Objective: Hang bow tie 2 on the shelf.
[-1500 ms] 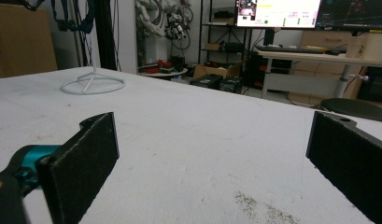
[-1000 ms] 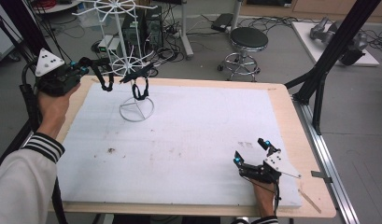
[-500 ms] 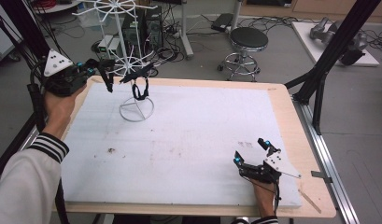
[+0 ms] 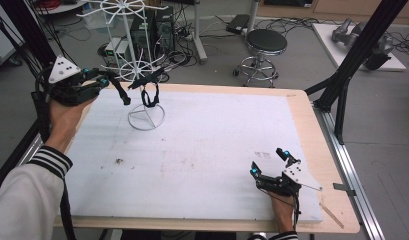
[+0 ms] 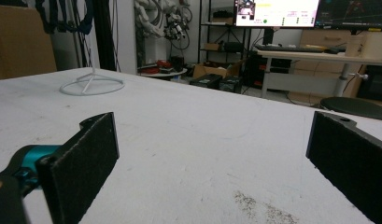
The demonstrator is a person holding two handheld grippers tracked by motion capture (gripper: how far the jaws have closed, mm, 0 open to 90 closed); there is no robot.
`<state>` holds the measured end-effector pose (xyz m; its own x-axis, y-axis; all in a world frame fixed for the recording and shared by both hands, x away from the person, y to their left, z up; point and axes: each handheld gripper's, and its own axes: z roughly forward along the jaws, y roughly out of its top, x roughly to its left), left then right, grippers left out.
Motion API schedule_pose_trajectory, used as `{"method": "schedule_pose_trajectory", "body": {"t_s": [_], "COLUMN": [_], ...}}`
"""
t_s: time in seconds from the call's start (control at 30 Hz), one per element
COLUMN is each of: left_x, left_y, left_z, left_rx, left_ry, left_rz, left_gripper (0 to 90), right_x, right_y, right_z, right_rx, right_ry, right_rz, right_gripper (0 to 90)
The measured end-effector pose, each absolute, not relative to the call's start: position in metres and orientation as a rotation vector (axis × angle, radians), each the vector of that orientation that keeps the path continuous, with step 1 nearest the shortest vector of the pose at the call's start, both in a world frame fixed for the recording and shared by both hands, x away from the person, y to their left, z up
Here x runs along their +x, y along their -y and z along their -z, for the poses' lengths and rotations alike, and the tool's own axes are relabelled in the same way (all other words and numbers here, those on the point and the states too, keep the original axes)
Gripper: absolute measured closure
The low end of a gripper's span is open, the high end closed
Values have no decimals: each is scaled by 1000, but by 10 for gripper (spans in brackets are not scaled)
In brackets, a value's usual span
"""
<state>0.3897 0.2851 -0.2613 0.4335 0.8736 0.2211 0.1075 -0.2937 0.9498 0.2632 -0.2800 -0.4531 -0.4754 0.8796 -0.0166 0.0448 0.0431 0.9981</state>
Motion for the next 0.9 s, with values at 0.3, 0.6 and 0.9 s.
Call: {"method": "schedule_pose_trajectory", "body": {"t_s": [0.3, 0.6, 0.9], "left_x": [381, 360, 329], "left_y": [-290, -295, -296], "left_z": [260, 280, 319], "left_rx": [1645, 1600, 1553], "left_ry": [-757, -628, -568], "left_rz": [-850, -670, -622], "left_gripper": [190, 139, 139], "right_x": [263, 262, 263], "right_y": [279, 279, 278], "right_z": [453, 453, 453], "right_rx": [945, 946, 943], "right_ry": [-1626, -1626, -1627], "right_rz": [-1510, -1505, -1493], "right_gripper": [16, 16, 17]}}
